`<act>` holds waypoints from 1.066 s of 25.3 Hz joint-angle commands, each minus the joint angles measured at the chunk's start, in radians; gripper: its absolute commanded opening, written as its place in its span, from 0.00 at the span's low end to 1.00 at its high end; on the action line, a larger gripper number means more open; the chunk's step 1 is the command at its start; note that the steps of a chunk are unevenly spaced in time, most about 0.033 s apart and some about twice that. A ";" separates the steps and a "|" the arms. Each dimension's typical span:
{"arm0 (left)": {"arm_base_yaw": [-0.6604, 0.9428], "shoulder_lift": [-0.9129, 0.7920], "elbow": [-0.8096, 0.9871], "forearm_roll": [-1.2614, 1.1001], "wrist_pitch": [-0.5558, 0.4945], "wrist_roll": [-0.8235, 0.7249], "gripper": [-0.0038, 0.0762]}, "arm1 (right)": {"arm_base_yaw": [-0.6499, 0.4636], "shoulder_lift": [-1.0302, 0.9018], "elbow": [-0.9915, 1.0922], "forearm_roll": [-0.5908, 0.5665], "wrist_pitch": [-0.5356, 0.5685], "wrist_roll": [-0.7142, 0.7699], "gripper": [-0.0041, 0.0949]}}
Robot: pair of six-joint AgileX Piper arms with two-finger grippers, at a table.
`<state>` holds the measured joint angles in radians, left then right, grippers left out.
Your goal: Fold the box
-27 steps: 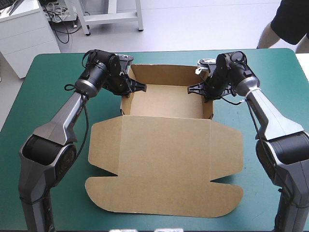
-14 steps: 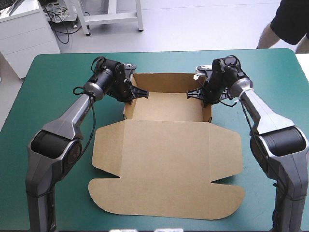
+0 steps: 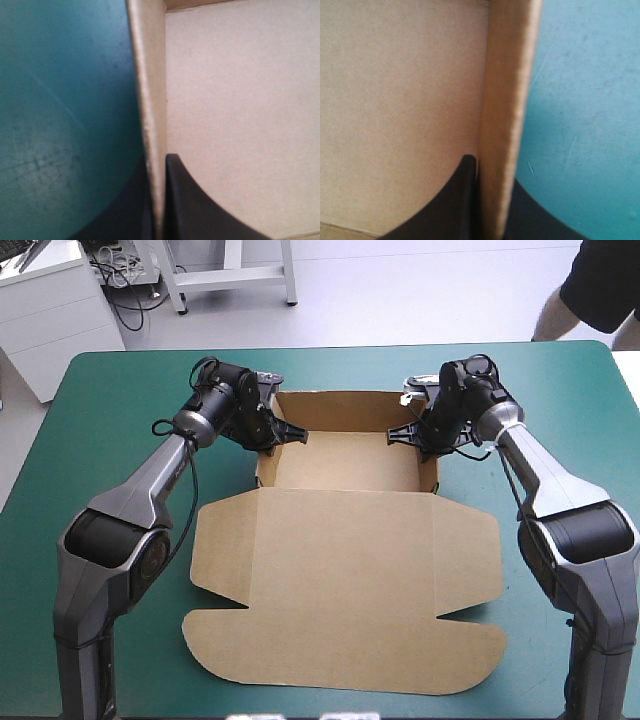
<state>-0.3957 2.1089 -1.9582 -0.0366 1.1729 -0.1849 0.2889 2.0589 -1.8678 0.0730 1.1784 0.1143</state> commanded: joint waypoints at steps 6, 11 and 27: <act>0.005 -0.072 -0.018 0.074 -0.008 0.028 0.22 | 0.002 -0.066 -0.035 0.028 -0.014 -0.066 0.61; 0.005 -0.116 -0.018 0.073 -0.015 0.033 0.71 | 0.002 -0.099 -0.047 0.021 -0.004 -0.066 0.63; 0.003 -0.368 -0.018 0.047 0.033 0.084 0.68 | 0.002 -0.234 -0.146 0.066 0.069 -0.061 0.62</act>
<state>-0.3905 1.8481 -1.9550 0.0182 1.2156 -0.1126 0.2889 1.9175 -1.9869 0.1152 1.2408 0.0591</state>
